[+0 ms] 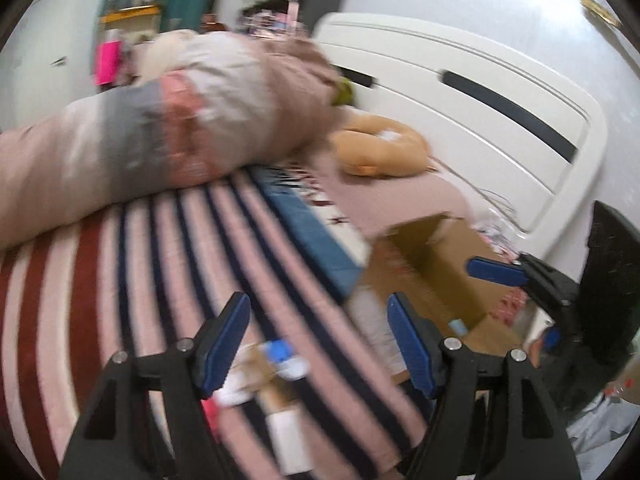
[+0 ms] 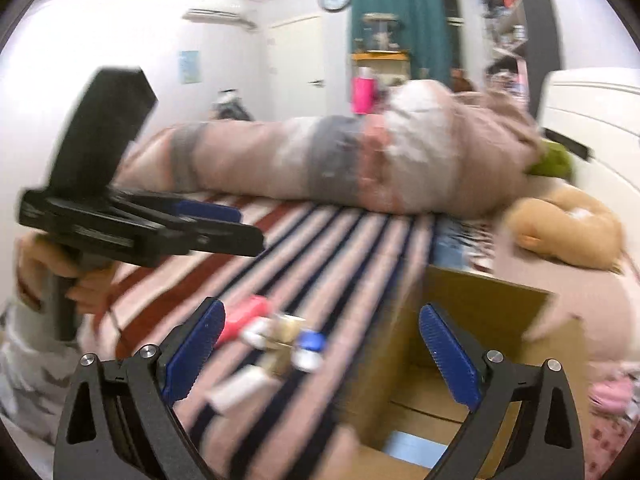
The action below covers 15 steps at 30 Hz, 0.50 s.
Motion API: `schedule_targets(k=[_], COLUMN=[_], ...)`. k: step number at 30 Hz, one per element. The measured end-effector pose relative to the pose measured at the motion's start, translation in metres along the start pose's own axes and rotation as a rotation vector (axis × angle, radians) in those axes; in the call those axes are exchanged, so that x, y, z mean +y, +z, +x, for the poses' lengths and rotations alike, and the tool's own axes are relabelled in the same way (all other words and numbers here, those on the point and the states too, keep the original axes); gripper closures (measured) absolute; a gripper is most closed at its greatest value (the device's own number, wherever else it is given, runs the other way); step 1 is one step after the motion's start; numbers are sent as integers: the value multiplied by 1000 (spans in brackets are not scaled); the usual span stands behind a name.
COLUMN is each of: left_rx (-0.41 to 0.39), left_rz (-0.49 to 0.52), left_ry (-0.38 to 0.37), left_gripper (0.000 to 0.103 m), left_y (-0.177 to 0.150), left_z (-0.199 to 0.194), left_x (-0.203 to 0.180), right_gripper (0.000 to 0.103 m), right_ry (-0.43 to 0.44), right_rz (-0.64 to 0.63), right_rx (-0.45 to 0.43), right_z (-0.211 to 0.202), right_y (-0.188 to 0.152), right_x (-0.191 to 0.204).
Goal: Organize rigid objects
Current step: 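Move the right gripper back and grasp the pink spray bottle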
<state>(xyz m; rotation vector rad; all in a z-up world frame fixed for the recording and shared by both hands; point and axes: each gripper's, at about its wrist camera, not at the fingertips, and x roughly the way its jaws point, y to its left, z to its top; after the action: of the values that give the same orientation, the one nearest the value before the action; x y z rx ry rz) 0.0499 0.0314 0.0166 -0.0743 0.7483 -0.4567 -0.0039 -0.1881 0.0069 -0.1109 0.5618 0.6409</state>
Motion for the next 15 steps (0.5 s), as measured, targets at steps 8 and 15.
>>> schedule_targets(k=[8,15], left_rx=[24,74], left_rz=[-113,-225], left_ry=[125,106], left_gripper=[31,31], left_y=[-64,-107], left_z=[-5,16], left_x=[92,141], right_gripper=[16,41], right_ry=[118,289], right_rz=[32,175], right_rx=[158,355], right_z=[84,174], right_y=[-14,-46], right_x=[59,77])
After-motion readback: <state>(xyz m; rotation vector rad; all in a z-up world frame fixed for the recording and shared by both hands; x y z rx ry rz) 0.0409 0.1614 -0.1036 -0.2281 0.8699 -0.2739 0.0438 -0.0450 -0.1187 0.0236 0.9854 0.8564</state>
